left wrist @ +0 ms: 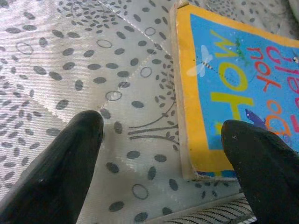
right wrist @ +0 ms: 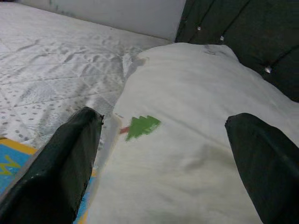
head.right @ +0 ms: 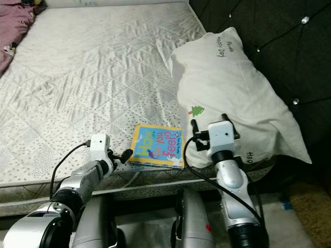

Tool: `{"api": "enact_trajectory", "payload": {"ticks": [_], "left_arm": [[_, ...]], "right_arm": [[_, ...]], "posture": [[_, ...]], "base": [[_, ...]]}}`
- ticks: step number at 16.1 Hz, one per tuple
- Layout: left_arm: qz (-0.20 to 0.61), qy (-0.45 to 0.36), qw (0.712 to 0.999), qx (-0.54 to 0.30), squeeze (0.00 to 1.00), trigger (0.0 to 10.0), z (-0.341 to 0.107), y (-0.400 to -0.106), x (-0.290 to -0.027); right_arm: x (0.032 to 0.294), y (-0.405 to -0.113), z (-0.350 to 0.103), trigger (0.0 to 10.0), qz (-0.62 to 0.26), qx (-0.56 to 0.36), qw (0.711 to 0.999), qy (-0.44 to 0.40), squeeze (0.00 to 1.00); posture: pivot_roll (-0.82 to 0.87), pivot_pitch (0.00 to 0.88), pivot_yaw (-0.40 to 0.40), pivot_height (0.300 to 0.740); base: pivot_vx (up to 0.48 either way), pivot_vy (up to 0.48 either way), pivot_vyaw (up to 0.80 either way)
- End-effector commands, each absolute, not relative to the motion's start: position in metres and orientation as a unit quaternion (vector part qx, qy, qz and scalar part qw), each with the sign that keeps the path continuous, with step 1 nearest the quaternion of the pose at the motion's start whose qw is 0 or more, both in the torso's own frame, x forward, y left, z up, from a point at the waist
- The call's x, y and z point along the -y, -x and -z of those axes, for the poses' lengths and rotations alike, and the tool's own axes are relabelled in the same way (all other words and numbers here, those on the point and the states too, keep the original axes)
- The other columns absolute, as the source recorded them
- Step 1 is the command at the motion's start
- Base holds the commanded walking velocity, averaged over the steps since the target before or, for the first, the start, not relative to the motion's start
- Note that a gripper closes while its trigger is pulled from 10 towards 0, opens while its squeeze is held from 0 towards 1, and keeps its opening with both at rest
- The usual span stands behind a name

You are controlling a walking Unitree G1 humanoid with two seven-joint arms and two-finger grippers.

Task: Clean up the room

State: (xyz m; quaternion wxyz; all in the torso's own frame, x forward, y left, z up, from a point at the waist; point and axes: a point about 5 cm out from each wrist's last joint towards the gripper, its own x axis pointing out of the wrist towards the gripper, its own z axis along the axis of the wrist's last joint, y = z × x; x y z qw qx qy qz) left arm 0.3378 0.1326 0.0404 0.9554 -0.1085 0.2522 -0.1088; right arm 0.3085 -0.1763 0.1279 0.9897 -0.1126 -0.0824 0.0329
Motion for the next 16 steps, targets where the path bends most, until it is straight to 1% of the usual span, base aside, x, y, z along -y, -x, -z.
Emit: {"api": "enact_trajectory", "payload": {"ticks": [1,2,4,6,7,13,16], "left_arm": [[0.114,0.088,0.957,-0.253,0.0,10.0,-0.04,-0.338,-0.13],[0.116,0.081,0.957,-0.253,0.0,10.0,-0.04,-0.338,-0.129],[0.126,0.061,0.957,-0.256,0.0,10.0,-0.037,-0.336,-0.126],[0.125,0.057,0.956,-0.258,0.0,10.0,-0.035,-0.335,-0.124],[0.126,0.062,0.959,-0.246,0.0,10.0,-0.035,-0.334,-0.122],[0.09,0.079,0.961,-0.249,0.0,10.0,-0.022,-0.324,-0.129],[0.093,0.082,0.963,-0.238,0.0,10.0,-0.023,-0.324,-0.121]], "right_arm": [[0.184,-0.304,-0.13,10.0,-0.012,0.085,0.99,0.111,0.0],[0.185,-0.302,-0.13,10.0,-0.007,0.085,0.99,0.112,0.0],[0.196,-0.292,-0.128,10.0,0.01,0.078,0.99,0.115,0.0],[0.2,-0.291,-0.129,10.0,0.015,0.077,0.99,0.119,0.0],[0.201,-0.293,-0.132,10.0,0.018,0.08,0.989,0.121,0.0],[0.206,-0.291,-0.139,10.0,0.023,0.083,0.988,0.128,0.0],[0.214,-0.282,-0.143,10.0,0.027,0.08,0.987,0.137,0.0]], "posture": [[-0.14,0.158,0.049,0.562],[-0.14,0.163,0.051,0.562],[-0.16,0.182,0.055,0.562],[-0.17,0.187,0.058,0.562],[-0.18,0.187,0.058,0.562],[-0.21,0.2,0.049,0.562],[-0.23,0.225,0.034,0.562]], "base": [[0.0,0.0,0.0],[0.0,0.0,0.0],[0.0,0.0,0.0],[0.0,0.0,0.0],[0.0,0.0,0.0],[0.0,0.0,0.0],[0.0,0.0,0.0]]}}
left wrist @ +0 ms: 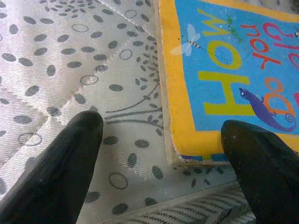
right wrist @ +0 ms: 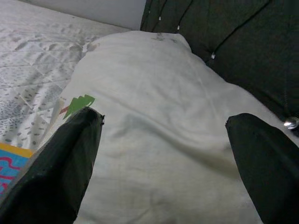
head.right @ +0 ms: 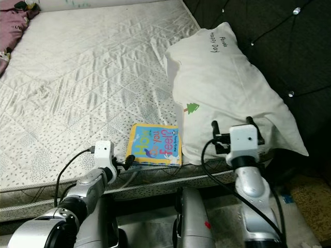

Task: Clean up the room

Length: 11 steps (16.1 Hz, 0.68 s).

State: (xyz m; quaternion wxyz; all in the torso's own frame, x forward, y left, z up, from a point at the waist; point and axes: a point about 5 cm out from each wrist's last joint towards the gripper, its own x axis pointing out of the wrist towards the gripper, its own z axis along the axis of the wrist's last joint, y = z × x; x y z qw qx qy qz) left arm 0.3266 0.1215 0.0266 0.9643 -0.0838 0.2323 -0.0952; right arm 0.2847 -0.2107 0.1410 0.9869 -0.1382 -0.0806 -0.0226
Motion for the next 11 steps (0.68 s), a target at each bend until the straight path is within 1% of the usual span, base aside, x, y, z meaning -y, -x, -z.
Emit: {"api": "enact_trajectory", "payload": {"ticks": [1,4,5,7,11], "left_arm": [[0.095,0.082,0.964,-0.235,0.0,10.0,-0.024,-0.324,-0.119],[0.099,0.09,0.968,-0.214,0.0,10.0,-0.03,-0.327,-0.114],[0.099,0.099,0.969,-0.202,0.0,10.0,-0.033,-0.329,-0.112],[0.1,0.098,0.969,-0.203,0.0,10.0,-0.033,-0.329,-0.11],[0.139,0.099,0.965,-0.198,0.0,10.0,-0.037,-0.329,-0.082]], "right_arm": [[0.216,-0.278,-0.142,10.0,0.026,0.075,0.987,0.139,0.0],[0.208,-0.261,-0.135,10.0,0.004,0.051,0.99,0.135,0.0],[0.206,-0.25,-0.131,10.0,-0.003,0.038,0.99,0.135,0.0],[0.207,-0.245,-0.131,10.0,-0.003,0.032,0.99,0.136,0.0],[0.208,-0.244,-0.139,10.0,0.004,0.03,0.99,0.136,0.0]], "posture": [[-0.23,0.235,0.028,0.562],[-0.23,0.267,0.009,0.562],[-0.24,0.284,0.002,0.562],[-0.24,0.294,-0.001,0.562],[-0.25,0.304,0.004,0.562]], "base": [[0.0,0.0,0.0],[0.0,0.0,0.0],[0.0,0.0,0.0],[0.0,0.0,0.0],[0.0,0.0,0.0]]}}
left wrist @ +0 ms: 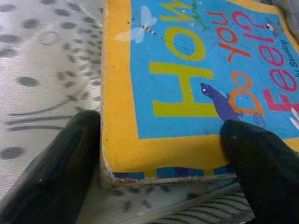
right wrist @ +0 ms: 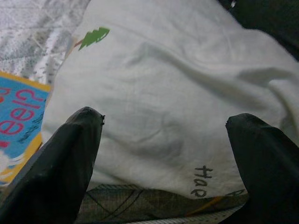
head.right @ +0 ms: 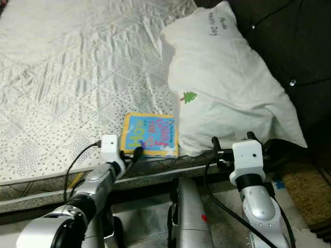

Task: Clean up the room

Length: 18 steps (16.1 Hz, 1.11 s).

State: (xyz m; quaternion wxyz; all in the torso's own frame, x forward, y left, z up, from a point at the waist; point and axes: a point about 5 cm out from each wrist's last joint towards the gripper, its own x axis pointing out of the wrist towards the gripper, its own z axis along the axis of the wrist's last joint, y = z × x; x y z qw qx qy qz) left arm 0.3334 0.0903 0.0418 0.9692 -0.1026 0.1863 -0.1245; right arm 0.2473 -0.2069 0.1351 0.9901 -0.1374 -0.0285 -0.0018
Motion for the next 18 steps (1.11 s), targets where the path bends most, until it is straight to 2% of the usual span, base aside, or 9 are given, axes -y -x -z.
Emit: {"api": "enact_trajectory", "payload": {"ticks": [1,10,13,18], "left_arm": [[0.141,0.098,0.965,-0.198,0.0,10.0,-0.037,-0.329,-0.081],[0.192,0.095,0.954,-0.209,0.0,10.0,-0.027,-0.308,-0.042],[0.18,0.074,0.961,-0.194,0.0,10.0,-0.027,-0.307,-0.044],[0.125,0.012,0.986,-0.106,0.0,10.0,-0.042,-0.305,-0.074]], "right_arm": [[0.208,-0.244,-0.139,10.0,0.004,0.03,0.99,0.136,0.0],[0.205,-0.253,-0.141,10.0,0.001,0.036,0.99,0.133,0.0],[0.205,-0.254,-0.141,10.0,0.0,0.036,0.99,0.133,0.0],[0.203,-0.261,-0.138,10.0,0.002,0.037,0.991,0.129,0.0]], "posture": [[-0.25,0.302,0.005,0.562],[-0.24,0.278,0.011,0.562],[-0.23,0.274,0.012,0.562],[-0.19,0.254,0.023,0.562]], "base": [[0.0,0.0,0.0],[0.0,0.0,0.0],[0.0,0.0,0.0],[0.0,0.0,0.0]]}}
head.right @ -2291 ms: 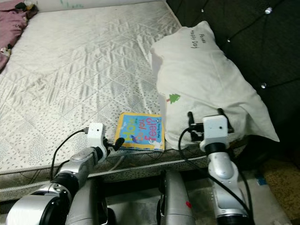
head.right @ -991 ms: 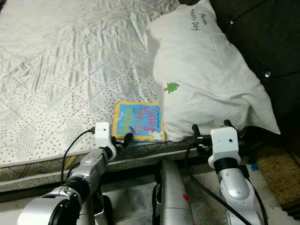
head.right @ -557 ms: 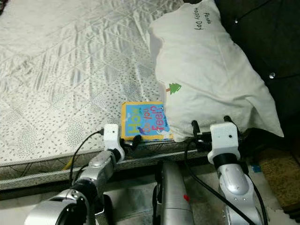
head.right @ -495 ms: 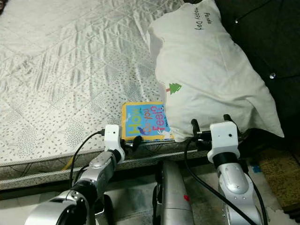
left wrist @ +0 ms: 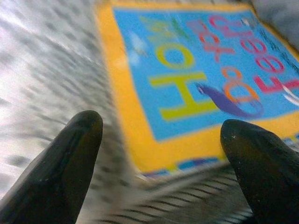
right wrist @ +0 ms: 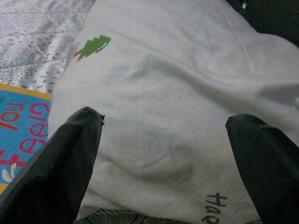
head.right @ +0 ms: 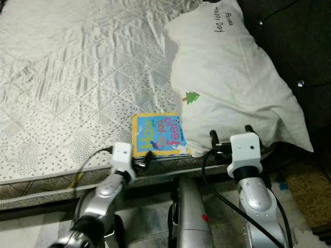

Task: Clean up the room

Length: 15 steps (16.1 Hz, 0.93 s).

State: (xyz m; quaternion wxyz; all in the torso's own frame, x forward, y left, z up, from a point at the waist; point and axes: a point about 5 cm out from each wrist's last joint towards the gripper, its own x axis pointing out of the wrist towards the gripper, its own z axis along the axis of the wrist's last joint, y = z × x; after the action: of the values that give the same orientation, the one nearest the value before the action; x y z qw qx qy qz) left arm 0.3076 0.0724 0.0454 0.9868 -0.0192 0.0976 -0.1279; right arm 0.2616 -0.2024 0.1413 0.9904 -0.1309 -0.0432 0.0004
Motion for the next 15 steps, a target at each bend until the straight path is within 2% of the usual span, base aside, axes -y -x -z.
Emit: {"api": "enact_trajectory", "payload": {"ticks": [1,8,11,15], "left_arm": [[0.126,0.002,0.988,-0.091,0.0,10.0,-0.045,-0.301,-0.075],[0.15,-0.039,0.988,-0.005,0.0,10.0,-0.074,-0.263,-0.086],[0.113,-0.038,0.991,0.065,0.0,10.0,-0.106,-0.257,-0.112],[0.069,-0.048,0.992,0.096,0.0,10.0,-0.123,-0.248,-0.136]], "right_arm": [[0.202,-0.261,-0.137,10.0,0.002,0.039,0.991,0.128,0.0],[0.193,-0.277,-0.137,10.0,-0.001,0.054,0.992,0.11,0.0],[0.176,-0.282,-0.128,10.0,-0.016,0.042,0.997,0.065,0.0],[0.148,-0.287,-0.109,10.0,-0.068,-0.012,0.997,0.033,0.0]], "posture": [[-0.19,0.252,0.023,0.562],[-0.12,0.199,0.038,0.562],[-0.06,0.15,0.046,0.562],[0.0,0.096,0.039,0.562]], "base": [[0.0,0.0,0.0],[0.0,0.0,0.0],[0.0,0.0,0.0],[0.0,0.0,0.0]]}}
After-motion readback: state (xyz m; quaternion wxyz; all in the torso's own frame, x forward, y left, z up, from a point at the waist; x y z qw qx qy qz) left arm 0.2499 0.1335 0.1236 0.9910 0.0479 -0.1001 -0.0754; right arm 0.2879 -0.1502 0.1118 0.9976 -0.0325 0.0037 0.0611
